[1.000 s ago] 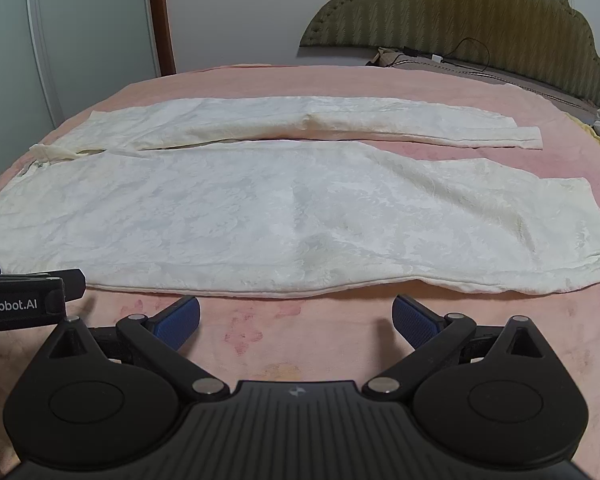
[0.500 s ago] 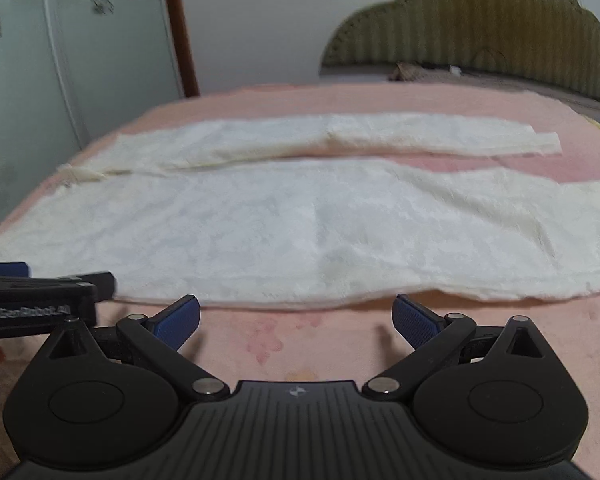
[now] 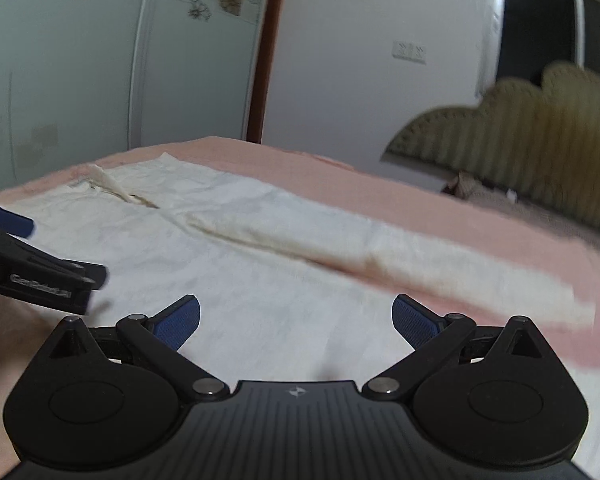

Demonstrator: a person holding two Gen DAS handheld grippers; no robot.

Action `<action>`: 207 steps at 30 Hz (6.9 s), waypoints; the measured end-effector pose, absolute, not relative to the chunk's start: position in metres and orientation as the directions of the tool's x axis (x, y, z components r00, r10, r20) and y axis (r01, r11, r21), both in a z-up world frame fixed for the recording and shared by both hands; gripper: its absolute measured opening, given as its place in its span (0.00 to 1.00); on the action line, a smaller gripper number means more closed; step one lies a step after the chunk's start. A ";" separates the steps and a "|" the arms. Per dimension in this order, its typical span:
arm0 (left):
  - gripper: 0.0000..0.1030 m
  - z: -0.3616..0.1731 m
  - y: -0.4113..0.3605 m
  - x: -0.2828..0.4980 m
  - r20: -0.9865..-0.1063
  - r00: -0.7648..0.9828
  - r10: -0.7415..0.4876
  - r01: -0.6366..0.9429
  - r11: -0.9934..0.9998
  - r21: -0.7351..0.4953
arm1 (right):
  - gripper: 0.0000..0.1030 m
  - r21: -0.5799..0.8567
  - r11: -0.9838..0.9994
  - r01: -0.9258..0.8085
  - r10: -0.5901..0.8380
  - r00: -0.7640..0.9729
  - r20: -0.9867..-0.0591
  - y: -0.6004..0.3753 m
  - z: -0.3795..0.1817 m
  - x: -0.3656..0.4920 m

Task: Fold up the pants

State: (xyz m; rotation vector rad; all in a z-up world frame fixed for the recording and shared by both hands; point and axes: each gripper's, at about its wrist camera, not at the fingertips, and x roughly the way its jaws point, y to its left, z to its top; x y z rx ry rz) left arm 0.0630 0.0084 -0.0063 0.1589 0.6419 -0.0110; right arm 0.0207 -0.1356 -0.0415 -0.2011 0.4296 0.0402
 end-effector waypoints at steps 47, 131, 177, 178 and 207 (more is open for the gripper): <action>0.99 0.052 0.103 0.279 -0.655 0.755 -0.031 -0.027 0.996 -0.079 | 1.00 -0.227 0.525 -0.820 0.557 0.533 -0.637 -0.056 -0.083 0.271; 0.07 0.010 0.206 0.097 -0.557 0.776 -0.296 0.079 0.922 -0.380 | 0.08 -0.047 0.785 -0.618 0.482 0.656 -0.580 -0.098 -0.066 0.039; 0.77 -0.005 -0.076 0.004 -0.400 0.769 -0.498 0.639 0.604 0.477 | 0.12 0.218 0.964 0.152 -0.005 0.830 -0.557 -0.302 -0.087 -0.039; 0.77 -0.014 -0.089 -0.001 -0.381 0.773 -0.506 0.632 0.568 0.527 | 0.13 0.215 0.961 0.176 -0.025 0.826 -0.563 -0.307 -0.089 -0.041; 0.23 -0.059 -0.132 0.030 -0.406 0.761 -0.506 0.648 0.571 0.504 | 1.00 0.237 0.922 0.305 -0.142 0.838 -0.527 -0.322 -0.050 -0.014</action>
